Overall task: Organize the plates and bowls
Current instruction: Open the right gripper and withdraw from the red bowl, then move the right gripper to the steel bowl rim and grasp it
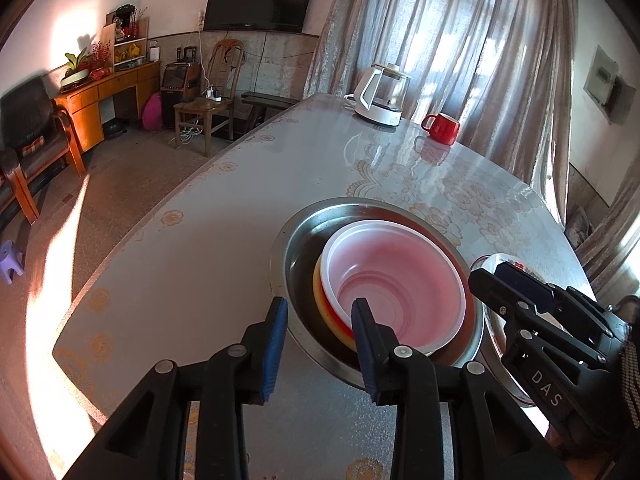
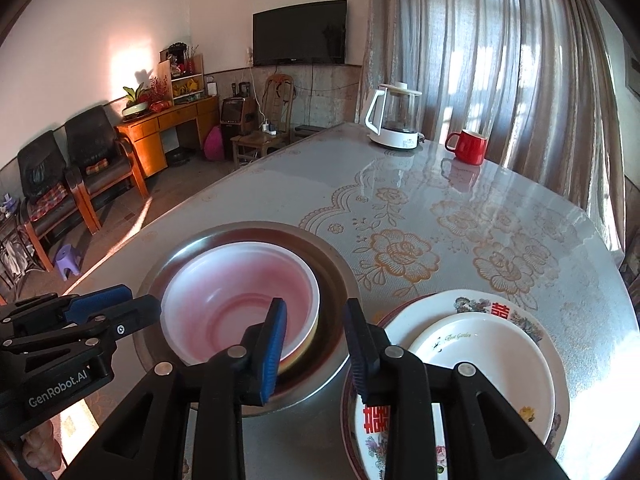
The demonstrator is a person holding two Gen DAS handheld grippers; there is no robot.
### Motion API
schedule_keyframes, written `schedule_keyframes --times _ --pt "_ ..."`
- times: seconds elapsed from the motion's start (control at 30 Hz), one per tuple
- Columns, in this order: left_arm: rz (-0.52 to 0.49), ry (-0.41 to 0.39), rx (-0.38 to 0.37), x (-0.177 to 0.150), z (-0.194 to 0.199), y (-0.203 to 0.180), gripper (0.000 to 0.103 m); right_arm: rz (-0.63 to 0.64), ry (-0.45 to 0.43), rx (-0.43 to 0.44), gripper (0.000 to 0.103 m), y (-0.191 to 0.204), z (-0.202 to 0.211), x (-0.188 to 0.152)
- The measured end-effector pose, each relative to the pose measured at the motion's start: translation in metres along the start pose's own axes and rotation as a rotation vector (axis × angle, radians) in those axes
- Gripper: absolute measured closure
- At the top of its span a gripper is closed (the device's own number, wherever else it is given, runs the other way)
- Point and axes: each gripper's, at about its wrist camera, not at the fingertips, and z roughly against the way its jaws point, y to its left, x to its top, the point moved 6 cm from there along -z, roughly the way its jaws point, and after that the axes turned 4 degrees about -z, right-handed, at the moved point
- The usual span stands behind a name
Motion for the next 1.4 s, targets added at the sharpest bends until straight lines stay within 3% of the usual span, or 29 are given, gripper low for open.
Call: schedule_keyframes --times 0.83,1.4 --pt "0.052 -0.003 0.023 -0.003 0.004 0.023 0.069 0.029 -0.019 -0.054 0.074 0.001 0.006 0.002" --pt "0.027 0.005 0.003 -0.002 0.002 0.019 0.069 0.028 -0.017 -0.069 0.074 -0.003 0.006 0.001"
